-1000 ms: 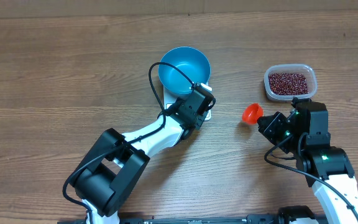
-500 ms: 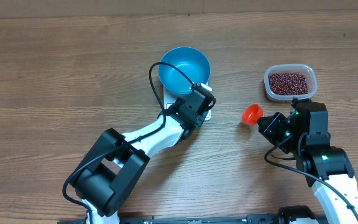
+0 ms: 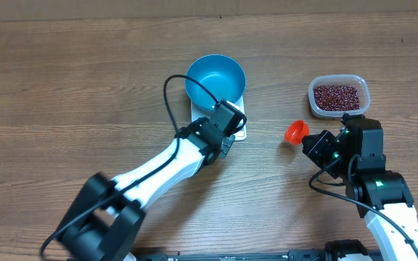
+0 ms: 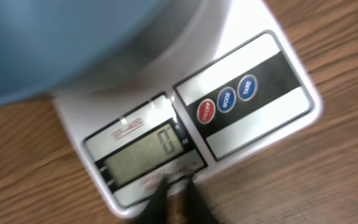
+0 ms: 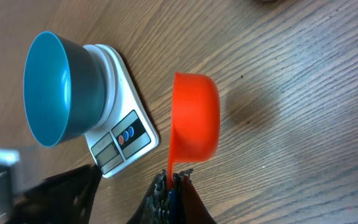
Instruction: Scoop item into bowl and weigh 150g on scale
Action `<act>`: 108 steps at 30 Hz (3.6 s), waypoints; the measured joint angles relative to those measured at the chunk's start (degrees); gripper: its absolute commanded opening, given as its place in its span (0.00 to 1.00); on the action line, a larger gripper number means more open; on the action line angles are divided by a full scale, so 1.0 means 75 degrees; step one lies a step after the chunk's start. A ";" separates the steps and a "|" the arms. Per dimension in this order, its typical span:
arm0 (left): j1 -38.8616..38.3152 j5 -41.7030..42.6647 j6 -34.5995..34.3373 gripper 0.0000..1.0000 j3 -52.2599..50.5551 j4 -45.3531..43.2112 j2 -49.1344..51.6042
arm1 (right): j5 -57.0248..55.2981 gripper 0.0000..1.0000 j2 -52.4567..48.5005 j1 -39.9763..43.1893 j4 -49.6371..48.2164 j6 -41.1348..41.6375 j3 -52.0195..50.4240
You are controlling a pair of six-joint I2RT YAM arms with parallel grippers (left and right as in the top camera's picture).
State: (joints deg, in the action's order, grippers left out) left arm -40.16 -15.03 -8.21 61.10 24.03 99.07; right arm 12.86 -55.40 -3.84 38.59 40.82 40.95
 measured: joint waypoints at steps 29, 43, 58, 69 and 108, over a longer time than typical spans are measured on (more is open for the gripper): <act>0.0000 0.0892 0.0067 1.00 0.0000 0.2841 -0.3410 | -0.0067 0.04 0.0000 -0.0003 0.0122 0.0003 0.0000; 0.0000 0.0892 0.0122 1.00 0.0000 0.2702 -0.3410 | -0.0169 0.04 0.0000 0.0000 0.0128 0.0003 0.0000; 0.0000 0.0892 0.0122 1.00 0.0000 0.2687 -0.3410 | -0.0172 0.04 0.0000 0.0000 0.0079 0.0003 0.0000; 0.0000 0.0892 0.0122 0.99 0.0000 0.2687 -0.3410 | -0.0172 0.04 0.0000 0.0000 0.0015 0.0006 0.0000; 0.0000 0.0892 0.0125 0.99 0.0000 0.2769 -0.3410 | -0.0181 0.04 0.0000 0.0000 0.0015 -0.0047 0.0000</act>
State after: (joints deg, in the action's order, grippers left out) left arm -40.16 -8.34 -7.27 61.10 44.80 73.49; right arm 11.51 -55.40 -3.84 38.70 40.47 40.95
